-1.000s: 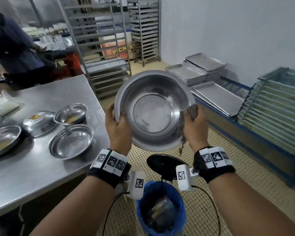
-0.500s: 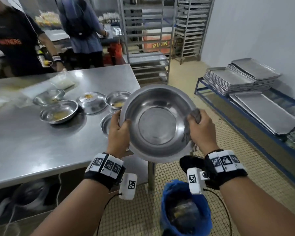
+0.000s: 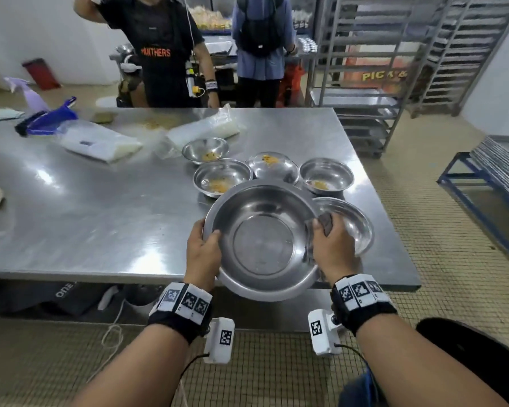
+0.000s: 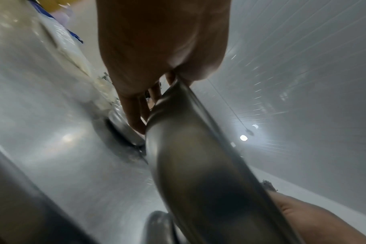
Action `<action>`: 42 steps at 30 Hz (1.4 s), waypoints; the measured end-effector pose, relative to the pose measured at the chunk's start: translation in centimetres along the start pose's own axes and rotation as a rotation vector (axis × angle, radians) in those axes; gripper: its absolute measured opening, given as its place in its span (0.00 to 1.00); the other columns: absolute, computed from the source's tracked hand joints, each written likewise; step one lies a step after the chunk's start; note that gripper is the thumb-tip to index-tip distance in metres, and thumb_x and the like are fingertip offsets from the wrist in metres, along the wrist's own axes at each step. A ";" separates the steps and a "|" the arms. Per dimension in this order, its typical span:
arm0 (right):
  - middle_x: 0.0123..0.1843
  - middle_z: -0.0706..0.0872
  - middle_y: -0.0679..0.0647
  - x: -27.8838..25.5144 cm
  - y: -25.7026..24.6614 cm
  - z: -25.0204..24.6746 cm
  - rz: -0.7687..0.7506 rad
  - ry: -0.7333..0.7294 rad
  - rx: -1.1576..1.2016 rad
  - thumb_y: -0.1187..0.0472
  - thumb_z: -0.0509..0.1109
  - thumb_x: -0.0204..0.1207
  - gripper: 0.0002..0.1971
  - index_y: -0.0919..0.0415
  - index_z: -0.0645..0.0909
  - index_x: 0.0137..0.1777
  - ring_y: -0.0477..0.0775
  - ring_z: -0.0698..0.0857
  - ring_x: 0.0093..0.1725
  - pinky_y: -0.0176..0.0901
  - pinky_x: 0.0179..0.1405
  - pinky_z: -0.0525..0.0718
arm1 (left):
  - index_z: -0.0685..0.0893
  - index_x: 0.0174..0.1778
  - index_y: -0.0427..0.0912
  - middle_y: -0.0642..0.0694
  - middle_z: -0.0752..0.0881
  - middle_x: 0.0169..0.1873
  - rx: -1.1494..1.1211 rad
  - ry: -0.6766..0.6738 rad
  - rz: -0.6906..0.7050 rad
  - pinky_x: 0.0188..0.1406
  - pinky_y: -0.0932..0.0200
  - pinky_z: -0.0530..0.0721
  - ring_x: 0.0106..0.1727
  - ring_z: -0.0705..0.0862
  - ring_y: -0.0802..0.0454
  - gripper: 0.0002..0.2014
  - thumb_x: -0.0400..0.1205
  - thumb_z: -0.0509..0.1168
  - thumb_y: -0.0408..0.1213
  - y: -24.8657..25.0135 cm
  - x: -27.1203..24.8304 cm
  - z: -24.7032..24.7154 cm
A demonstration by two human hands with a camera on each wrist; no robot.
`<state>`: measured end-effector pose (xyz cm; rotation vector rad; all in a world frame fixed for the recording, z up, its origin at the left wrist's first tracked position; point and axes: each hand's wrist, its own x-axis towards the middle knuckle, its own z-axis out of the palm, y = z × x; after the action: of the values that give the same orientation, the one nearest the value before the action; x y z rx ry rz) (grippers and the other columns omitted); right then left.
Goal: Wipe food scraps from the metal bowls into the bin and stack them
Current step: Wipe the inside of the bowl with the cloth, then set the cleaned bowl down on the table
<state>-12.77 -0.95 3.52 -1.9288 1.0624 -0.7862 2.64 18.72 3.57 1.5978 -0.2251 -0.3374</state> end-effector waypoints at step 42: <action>0.56 0.87 0.55 17.6 -2.8 13.5 -0.190 -0.522 -0.247 0.52 0.63 0.89 0.12 0.51 0.81 0.67 0.57 0.82 0.52 0.48 0.52 0.77 | 0.84 0.68 0.54 0.46 0.92 0.51 0.529 -0.081 -0.230 0.59 0.43 0.90 0.51 0.93 0.46 0.14 0.87 0.70 0.49 -5.2 18.2 -3.7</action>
<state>7.23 -10.90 1.63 -2.2965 0.6834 -0.2218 20.66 16.18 -2.86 2.1420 -0.2027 -0.5538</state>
